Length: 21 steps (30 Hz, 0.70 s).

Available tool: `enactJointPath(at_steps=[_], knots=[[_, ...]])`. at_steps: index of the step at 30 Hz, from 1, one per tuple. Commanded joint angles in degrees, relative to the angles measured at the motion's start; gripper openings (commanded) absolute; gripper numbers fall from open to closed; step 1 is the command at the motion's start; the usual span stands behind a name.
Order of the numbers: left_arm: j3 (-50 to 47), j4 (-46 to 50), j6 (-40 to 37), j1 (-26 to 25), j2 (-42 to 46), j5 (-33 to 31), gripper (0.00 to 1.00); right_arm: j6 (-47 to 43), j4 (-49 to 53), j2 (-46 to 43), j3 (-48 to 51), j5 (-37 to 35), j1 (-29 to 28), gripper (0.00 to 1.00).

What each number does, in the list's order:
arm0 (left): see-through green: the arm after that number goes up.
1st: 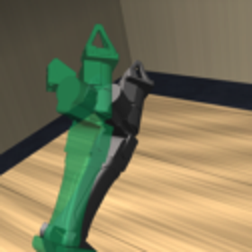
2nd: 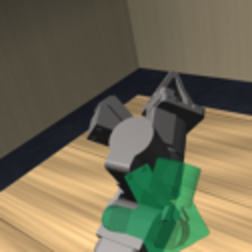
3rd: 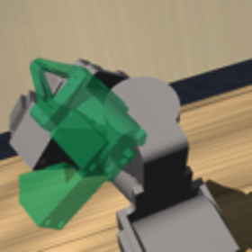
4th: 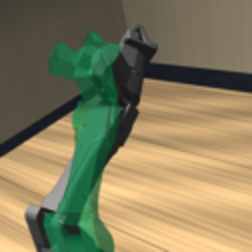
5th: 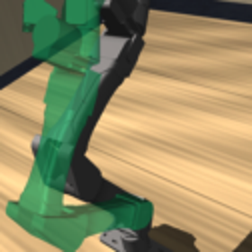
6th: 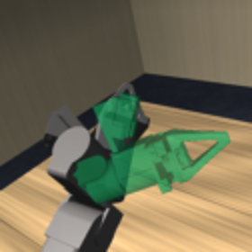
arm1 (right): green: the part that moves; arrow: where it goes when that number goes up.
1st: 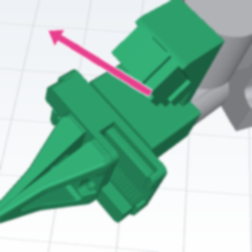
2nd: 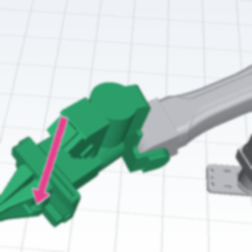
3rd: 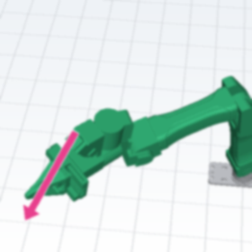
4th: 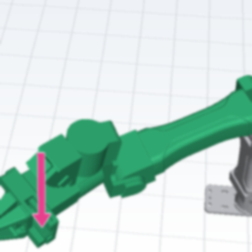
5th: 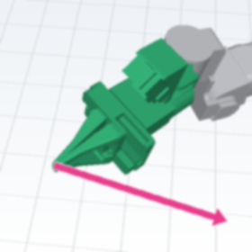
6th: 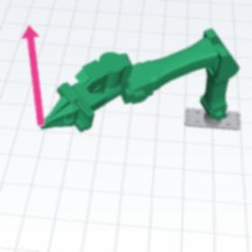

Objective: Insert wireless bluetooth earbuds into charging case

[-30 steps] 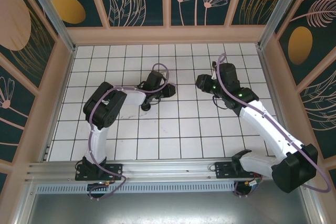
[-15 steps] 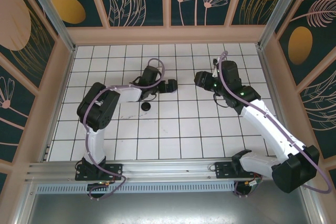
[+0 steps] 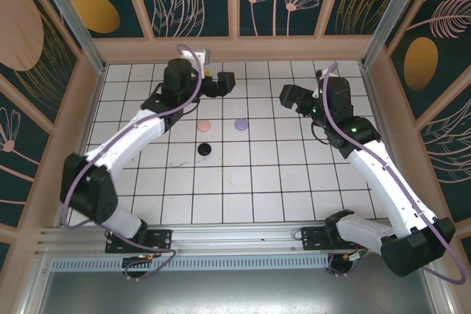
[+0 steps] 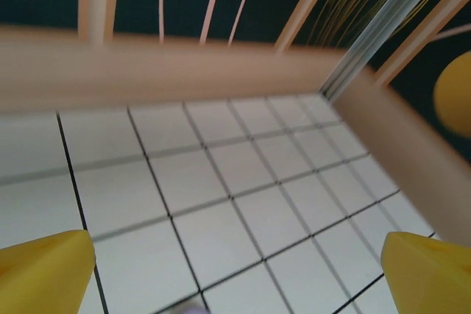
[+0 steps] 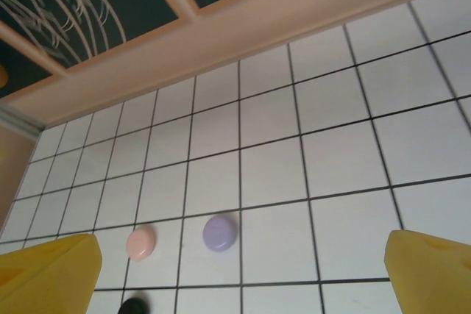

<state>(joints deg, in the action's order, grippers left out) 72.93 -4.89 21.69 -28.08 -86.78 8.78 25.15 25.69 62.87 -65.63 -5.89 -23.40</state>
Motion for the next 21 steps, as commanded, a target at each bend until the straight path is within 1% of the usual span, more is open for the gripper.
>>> enactJointPath(at_steps=[1,3,6,8,11,14,16,17,19,21], knots=[[-6.1,-6.3,-5.3,-0.1,7.4,-6.5,0.99,-3.3,-1.1,-0.6,0.1,-7.0,1.5,0.99],[-12.6,-12.7,-9.6,-0.1,13.1,-9.8,0.99,-4.8,-4.4,-1.0,3.2,-13.2,2.2,0.99],[-23.9,-21.7,-16.7,-0.1,20.8,-14.7,0.99,-8.0,-14.4,-3.2,11.3,-18.3,5.1,0.99],[-29.1,-23.4,-20.1,-0.1,24.9,-17.7,0.99,-8.7,-20.3,-3.8,16.3,-20.2,8.0,0.99],[-35.9,-24.4,-24.3,-0.1,29.7,-24.6,0.99,-9.0,-28.4,-2.8,22.8,-23.1,12.2,0.99],[-43.9,-29.6,-29.0,1.2,33.7,-30.3,0.99,-11.6,-40.1,-1.3,30.6,-25.1,14.6,0.99],[-48.2,-32.0,-30.4,4.1,35.4,-31.1,0.99,-12.6,-47.4,0.2,35.0,-24.1,16.2,0.99],[-50.3,-33.0,-29.9,6.2,35.8,-31.0,0.99,-12.8,-50.2,1.6,36.6,-23.5,16.9,0.99],[-53.9,-35.8,-28.6,10.2,36.0,-29.1,0.99,-14.2,-55.3,4.6,38.9,-23.5,17.5,0.99],[-57.7,-40.8,-26.6,14.5,34.2,-26.3,0.99,-15.9,-59.7,8.1,40.6,-23.1,17.7,0.99]])
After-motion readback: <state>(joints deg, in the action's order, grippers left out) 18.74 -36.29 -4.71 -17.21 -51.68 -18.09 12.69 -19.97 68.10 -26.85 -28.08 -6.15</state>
